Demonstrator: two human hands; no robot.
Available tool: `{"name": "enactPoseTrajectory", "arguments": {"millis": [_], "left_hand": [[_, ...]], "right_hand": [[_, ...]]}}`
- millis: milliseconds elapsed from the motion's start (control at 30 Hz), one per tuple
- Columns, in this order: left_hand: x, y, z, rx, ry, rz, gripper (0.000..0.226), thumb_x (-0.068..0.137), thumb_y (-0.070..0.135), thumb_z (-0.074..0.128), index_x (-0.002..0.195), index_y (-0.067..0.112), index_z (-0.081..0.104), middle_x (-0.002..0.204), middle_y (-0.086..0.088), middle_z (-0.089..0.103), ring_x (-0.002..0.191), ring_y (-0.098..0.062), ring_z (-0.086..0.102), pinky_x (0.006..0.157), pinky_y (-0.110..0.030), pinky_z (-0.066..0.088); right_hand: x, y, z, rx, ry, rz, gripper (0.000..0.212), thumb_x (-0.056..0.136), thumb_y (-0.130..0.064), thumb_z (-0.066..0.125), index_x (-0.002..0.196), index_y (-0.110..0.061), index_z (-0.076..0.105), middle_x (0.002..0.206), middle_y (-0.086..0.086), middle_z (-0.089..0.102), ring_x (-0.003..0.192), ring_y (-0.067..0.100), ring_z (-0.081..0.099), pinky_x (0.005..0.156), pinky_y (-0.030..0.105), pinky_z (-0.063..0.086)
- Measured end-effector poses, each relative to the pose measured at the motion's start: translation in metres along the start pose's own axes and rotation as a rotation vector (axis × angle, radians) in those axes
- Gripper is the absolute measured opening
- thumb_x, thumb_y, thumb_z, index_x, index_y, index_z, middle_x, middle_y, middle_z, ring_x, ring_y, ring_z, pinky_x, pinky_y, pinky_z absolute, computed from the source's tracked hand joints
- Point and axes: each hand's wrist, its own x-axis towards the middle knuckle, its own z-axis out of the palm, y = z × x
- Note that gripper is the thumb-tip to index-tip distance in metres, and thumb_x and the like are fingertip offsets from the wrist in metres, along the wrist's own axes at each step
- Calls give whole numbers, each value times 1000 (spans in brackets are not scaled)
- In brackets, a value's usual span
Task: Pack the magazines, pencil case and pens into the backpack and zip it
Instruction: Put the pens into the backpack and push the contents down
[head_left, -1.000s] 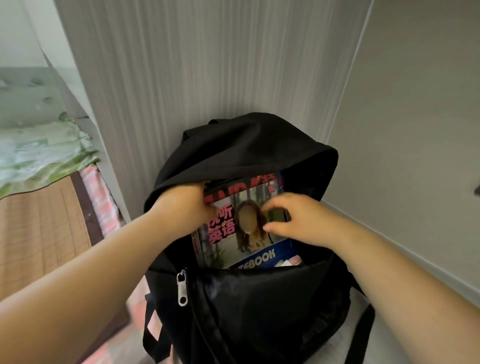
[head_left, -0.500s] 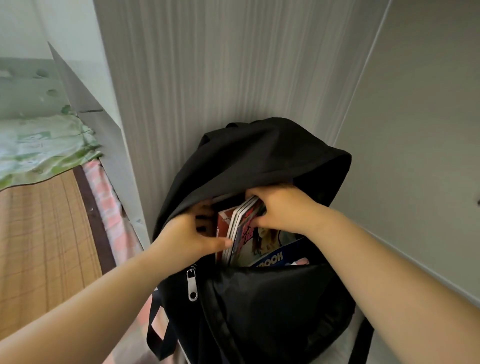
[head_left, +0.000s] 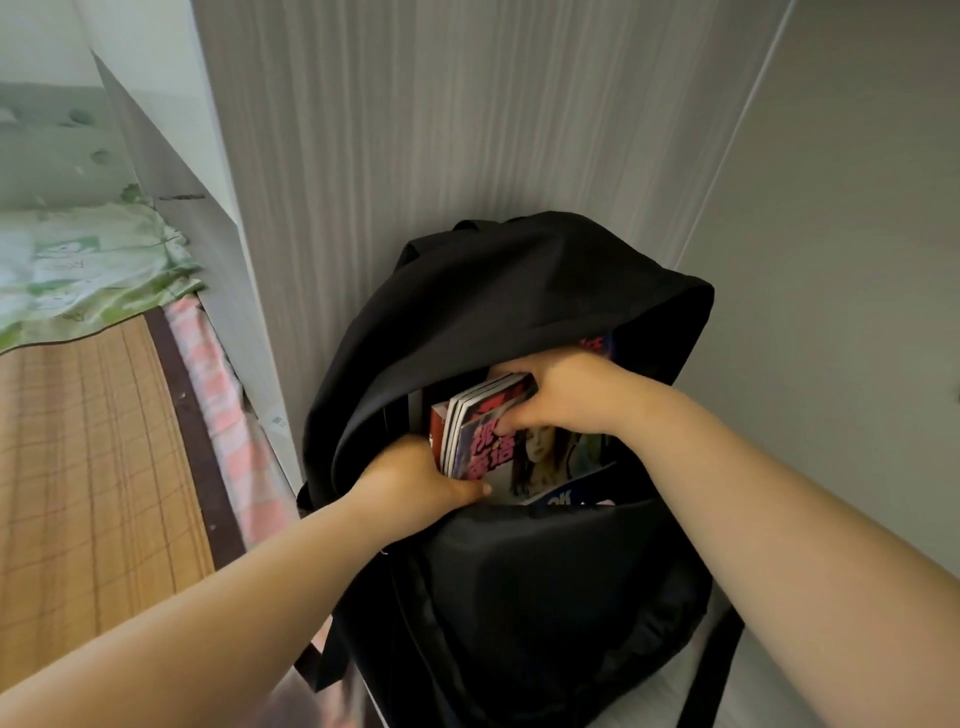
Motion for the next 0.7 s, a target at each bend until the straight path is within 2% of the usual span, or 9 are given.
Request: {"name": "enactPoseTrajectory", "arguments": {"millis": [167, 233, 300, 367, 467, 533, 600, 633, 700], "left_hand": [[7, 7, 8, -172, 101, -31, 21, 75, 20, 70, 94, 10, 69, 89, -10, 69, 94, -29, 63, 80, -30, 48], [8, 10, 3, -155, 115, -1, 18, 76, 22, 69, 92, 13, 69, 76, 0, 64, 90, -27, 64, 77, -29, 47], [11, 17, -7, -86, 142, 70, 19, 77, 25, 68, 93, 15, 68, 75, 3, 61, 87, -24, 62, 74, -27, 44], [14, 29, -20, 3, 162, 157, 23, 79, 26, 66, 99, 16, 66, 82, 3, 58, 85, -19, 56, 74, -25, 38], [23, 50, -38, 136, 181, 282, 29, 81, 26, 62, 109, 17, 60, 89, 4, 52, 85, -14, 46, 75, -24, 32], [30, 63, -48, 205, 170, 342, 29, 80, 23, 62, 108, 16, 59, 87, 5, 53, 84, -15, 48, 71, -23, 34], [36, 73, -55, 271, 152, 393, 27, 78, 18, 63, 104, 11, 59, 81, 3, 56, 79, -17, 51, 57, -20, 36], [39, 77, -57, 298, 145, 417, 26, 78, 16, 63, 103, 8, 59, 83, 0, 58, 77, -17, 50, 54, -16, 34], [44, 84, -60, 355, 120, 437, 27, 77, 15, 64, 101, 4, 60, 92, -11, 64, 77, -20, 51, 56, -20, 39]], "right_hand": [[-5, 4, 6, 6, 198, 48, 50, 80, -22, 64, 126, -14, 47, 130, 9, 51, 120, 24, 45, 94, 25, 35], [-19, 11, 14, 73, 443, 47, 43, 80, -20, 63, 120, -11, 49, 117, 5, 50, 112, 18, 45, 89, 22, 31], [-35, 24, 22, 108, 563, 27, 18, 81, -14, 59, 99, -11, 58, 94, -5, 50, 91, 9, 48, 77, 22, 37], [-44, 39, 27, 44, 344, 113, 11, 83, -13, 56, 91, -14, 63, 88, -3, 60, 79, 9, 53, 66, 21, 41], [-38, 45, 33, -166, -210, 167, 32, 84, -13, 53, 116, -17, 57, 119, 5, 61, 101, 21, 58, 85, 31, 49], [-27, 38, 37, -257, -344, 104, 40, 84, -10, 51, 124, -16, 49, 124, 9, 57, 103, 27, 56, 82, 36, 50], [-16, 29, 41, -368, -414, 65, 36, 86, -11, 49, 122, -13, 47, 120, 12, 57, 88, 26, 52, 59, 29, 44], [-11, 26, 42, -408, -450, 68, 34, 87, -14, 48, 121, -12, 46, 119, 12, 56, 85, 25, 49, 57, 28, 39], [-7, 24, 43, -438, -535, 94, 34, 91, -21, 46, 124, -11, 45, 123, 11, 54, 95, 27, 51, 68, 29, 38]]}}
